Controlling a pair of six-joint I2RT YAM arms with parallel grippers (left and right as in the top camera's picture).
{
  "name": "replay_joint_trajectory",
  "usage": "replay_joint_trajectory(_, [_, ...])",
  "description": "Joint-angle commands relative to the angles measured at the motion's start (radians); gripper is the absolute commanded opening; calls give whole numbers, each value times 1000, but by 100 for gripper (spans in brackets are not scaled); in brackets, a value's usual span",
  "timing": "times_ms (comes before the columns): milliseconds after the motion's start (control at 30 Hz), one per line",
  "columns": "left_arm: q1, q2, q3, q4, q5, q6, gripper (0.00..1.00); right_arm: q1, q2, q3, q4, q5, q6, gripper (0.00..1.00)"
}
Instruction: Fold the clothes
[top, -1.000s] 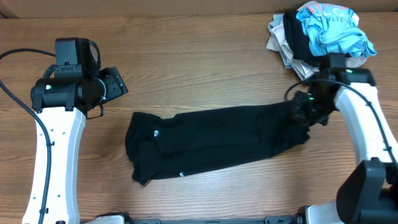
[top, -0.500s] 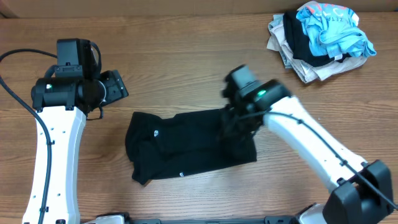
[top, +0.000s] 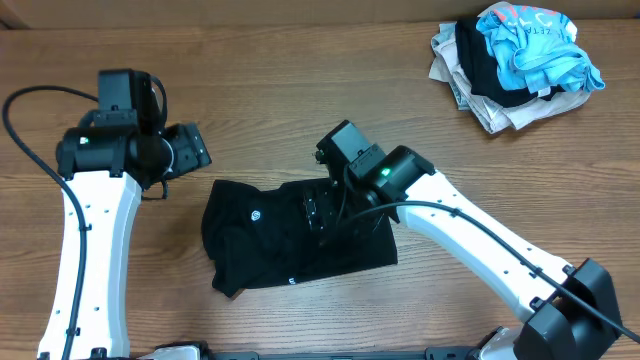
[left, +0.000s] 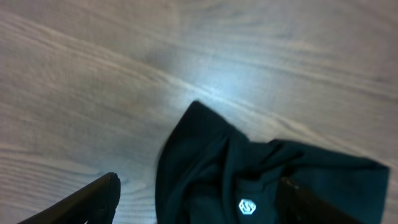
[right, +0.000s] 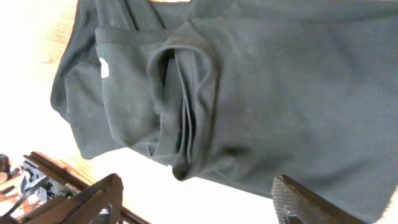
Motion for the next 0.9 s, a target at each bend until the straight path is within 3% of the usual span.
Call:
replay_joint_trajectory(0, [-6, 4, -80, -3, -2, 33, 83, -57, -1, 106, -49, 5, -58, 82])
replay_joint_trajectory(300, [-7, 3, -306, 24, 140, 167, 84, -283, -1, 165, -224, 11, -252, 89])
replay_joint_trajectory(567, [-7, 3, -494, 198, 164, 183, 80, -309, -1, 165, -255, 100, -283, 85])
replay_joint_trajectory(667, [-7, 3, -543, 264, 218, 243, 79, -309, -1, 164, -256, 120, -283, 84])
replay_joint_trajectory(800, [-7, 4, -604, 349, 293, 295, 70, -309, -1, 164, -255, 121, -283, 84])
replay_joint_trajectory(867, [-7, 4, -634, 388, 305, 294, 61, -309, -1, 164, -255, 121, -283, 83])
